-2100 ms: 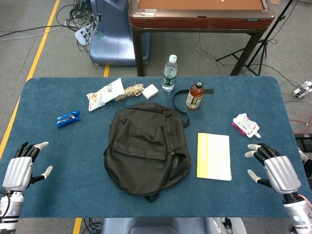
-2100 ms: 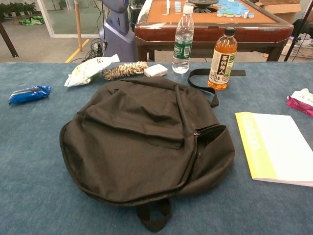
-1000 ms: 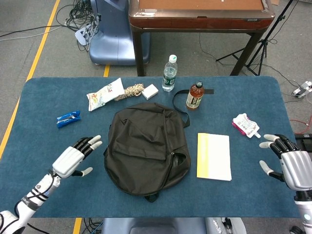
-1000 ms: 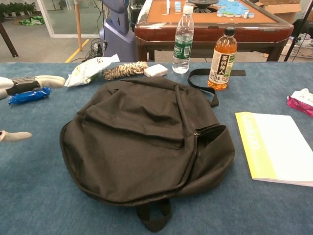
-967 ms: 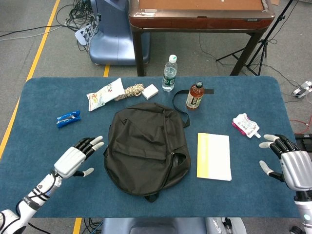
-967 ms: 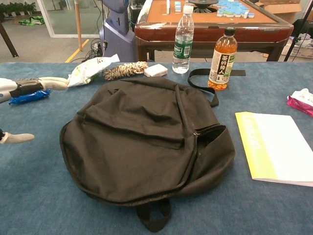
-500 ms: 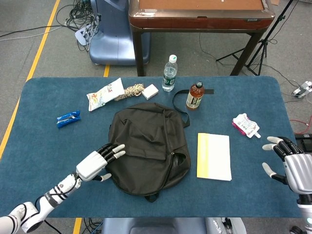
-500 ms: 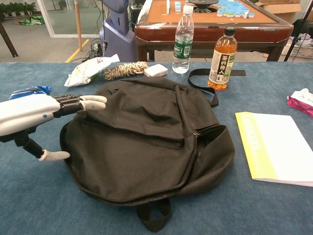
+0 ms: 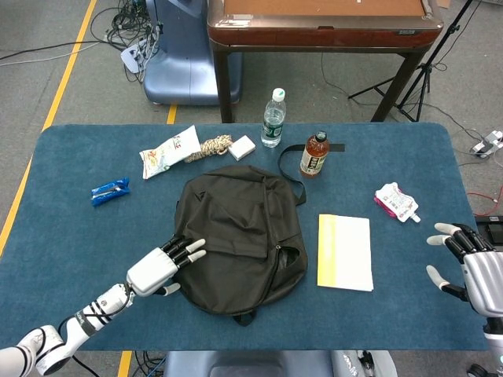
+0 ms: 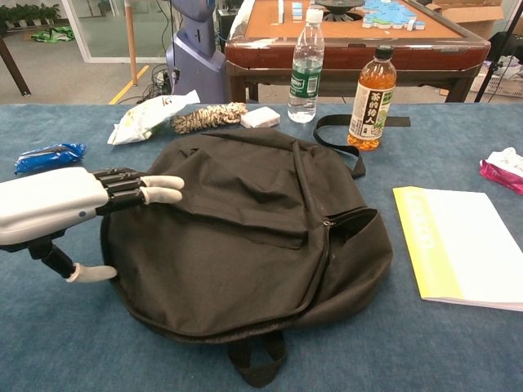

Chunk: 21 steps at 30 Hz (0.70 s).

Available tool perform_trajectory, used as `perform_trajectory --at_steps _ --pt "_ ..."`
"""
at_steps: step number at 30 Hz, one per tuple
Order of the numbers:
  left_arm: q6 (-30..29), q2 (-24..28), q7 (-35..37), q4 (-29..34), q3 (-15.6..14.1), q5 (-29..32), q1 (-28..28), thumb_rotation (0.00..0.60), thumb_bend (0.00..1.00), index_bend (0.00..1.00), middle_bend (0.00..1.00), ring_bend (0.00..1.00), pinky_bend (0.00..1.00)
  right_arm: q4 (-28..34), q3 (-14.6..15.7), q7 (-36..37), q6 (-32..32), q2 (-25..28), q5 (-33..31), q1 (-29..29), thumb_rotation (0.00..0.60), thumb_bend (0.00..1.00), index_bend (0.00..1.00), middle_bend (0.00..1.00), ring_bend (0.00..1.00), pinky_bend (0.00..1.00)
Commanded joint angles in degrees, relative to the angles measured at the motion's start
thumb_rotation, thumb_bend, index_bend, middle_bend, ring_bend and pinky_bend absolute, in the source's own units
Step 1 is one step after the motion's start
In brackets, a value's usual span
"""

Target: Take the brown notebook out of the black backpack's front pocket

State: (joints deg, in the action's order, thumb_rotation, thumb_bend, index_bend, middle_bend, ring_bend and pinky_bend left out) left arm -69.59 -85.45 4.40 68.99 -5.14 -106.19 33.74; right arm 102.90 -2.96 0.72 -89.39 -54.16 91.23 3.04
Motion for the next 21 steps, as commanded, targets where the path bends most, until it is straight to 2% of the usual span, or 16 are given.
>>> perform_trajectory --at_steps 1,9,13,21 --pt "-0.2 0.7 -0.9 0.7 -0.5 0.2 -0.2 0.6 0.22 0.0 0.0 0.0 0.05 0.1 0.0 -0.1 0.0 0.1 0.2 0.0 0.6 0.27 0.38 0.26 0.18 0.38" --pt "0.9 -2.6 2.1 2.3 0.6 2.2 1.0 0.6 0.22 0.01 0.0 0.0 0.03 0.0 0.1 0.1 -0.4 -0.1 0.2 -0.4 0.6 0.27 0.38 0.26 0.18 0.38" --pt "2.9 -5.0 1.8 1.4 1.8 3.4 2.6 0.6 0.22 0.09 0.0 0.0 0.03 -0.1 0.0 0.3 -0.5 0.0 0.3 -0.5 0.6 0.27 0.38 0.26 0.18 0.38" --pt "5.2 -7.3 -2.1 -1.3 2.7 5.1 4.1 0.6 0.22 0.19 0.0 0.0 0.03 -0.8 0.1 1.2 -0.8 0.1 -0.2 -1.0 0.6 0.27 0.38 0.26 0.18 0.38"
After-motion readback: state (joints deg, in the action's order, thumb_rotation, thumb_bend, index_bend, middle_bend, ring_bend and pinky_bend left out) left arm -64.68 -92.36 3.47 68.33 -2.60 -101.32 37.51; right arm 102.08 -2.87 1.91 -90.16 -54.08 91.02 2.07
